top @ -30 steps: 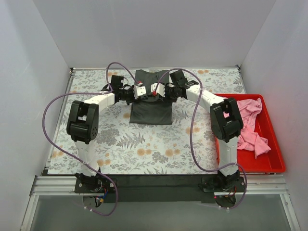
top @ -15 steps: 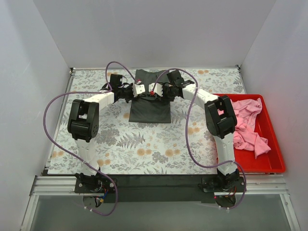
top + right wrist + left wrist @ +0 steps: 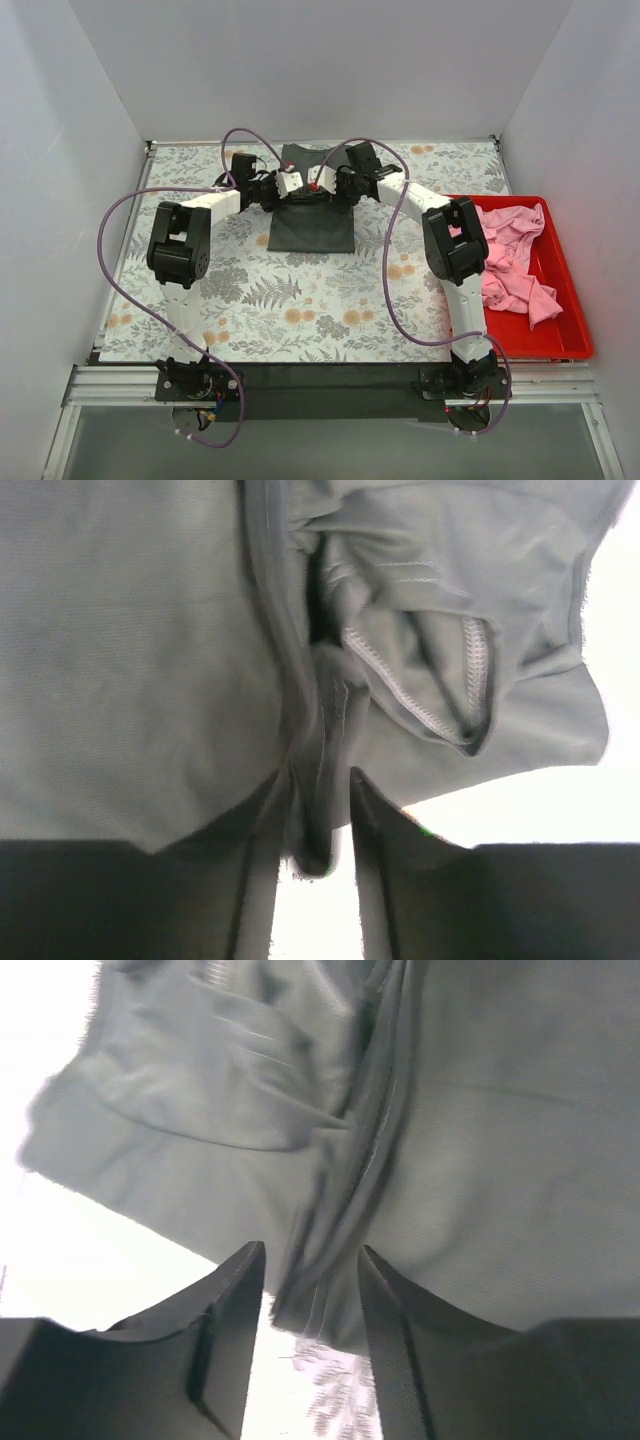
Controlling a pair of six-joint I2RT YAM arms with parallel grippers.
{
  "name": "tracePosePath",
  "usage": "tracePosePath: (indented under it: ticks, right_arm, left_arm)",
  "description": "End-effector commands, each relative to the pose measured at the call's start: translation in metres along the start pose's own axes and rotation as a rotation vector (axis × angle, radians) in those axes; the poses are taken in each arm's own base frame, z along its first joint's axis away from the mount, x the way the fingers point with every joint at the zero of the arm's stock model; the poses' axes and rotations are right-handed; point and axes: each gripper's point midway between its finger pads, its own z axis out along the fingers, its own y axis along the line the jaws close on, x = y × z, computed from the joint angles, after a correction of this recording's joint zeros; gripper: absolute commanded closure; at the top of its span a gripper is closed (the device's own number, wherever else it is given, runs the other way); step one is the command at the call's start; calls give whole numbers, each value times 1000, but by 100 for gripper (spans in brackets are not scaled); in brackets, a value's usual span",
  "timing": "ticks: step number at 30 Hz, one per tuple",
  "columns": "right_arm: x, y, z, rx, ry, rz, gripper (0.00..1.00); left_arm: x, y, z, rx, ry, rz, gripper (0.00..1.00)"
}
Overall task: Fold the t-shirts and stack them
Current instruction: Fold the tshirt
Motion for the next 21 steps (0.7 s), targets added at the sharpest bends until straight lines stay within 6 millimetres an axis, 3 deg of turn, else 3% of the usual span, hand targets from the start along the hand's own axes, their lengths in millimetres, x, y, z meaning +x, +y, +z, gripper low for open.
tracePosePath:
  ticks: [1, 6, 8, 9, 10, 11, 12, 14, 15, 17, 21]
  right_arm:
    - [-22, -42, -18, 126, -43, -1, 49]
    - [-51, -64, -58, 214, -85, 14, 45]
    - [-57, -61, -68, 209, -97, 41, 45]
    - [-63, -59, -79, 207, -107, 46, 46]
    - [-65, -54, -83, 189, -113, 56, 47]
    - [-66, -40, -85, 136, -120, 82, 48]
    - [-72, -35, -96, 124, -135, 84, 49]
    - [-68, 0, -99, 22, -139, 105, 52]
    - [-66, 12, -99, -11, -133, 112, 53]
    - [-56, 44, -95, -96, -106, 131, 56]
    - [-43, 88, -83, -182, -57, 156, 60]
  left_arm:
    - [-43, 55, -23, -160, -62, 5, 57]
    - [-72, 68, -63, -210, -118, -82, 55]
    - [-71, 58, -73, -181, -109, -138, 55]
    - [-79, 53, -83, -165, -124, -141, 55]
    - [-74, 40, -85, -134, -113, -160, 55]
    - [-68, 29, -90, -105, -104, -181, 55]
    - [-77, 19, -98, -70, -138, -176, 56]
    - [-65, -17, -101, 34, -122, -224, 57]
    - [-69, -28, -104, 71, -142, -217, 57]
    - [-57, -57, -103, 137, -130, -249, 58]
    - [-46, -88, -99, 198, -127, -252, 59]
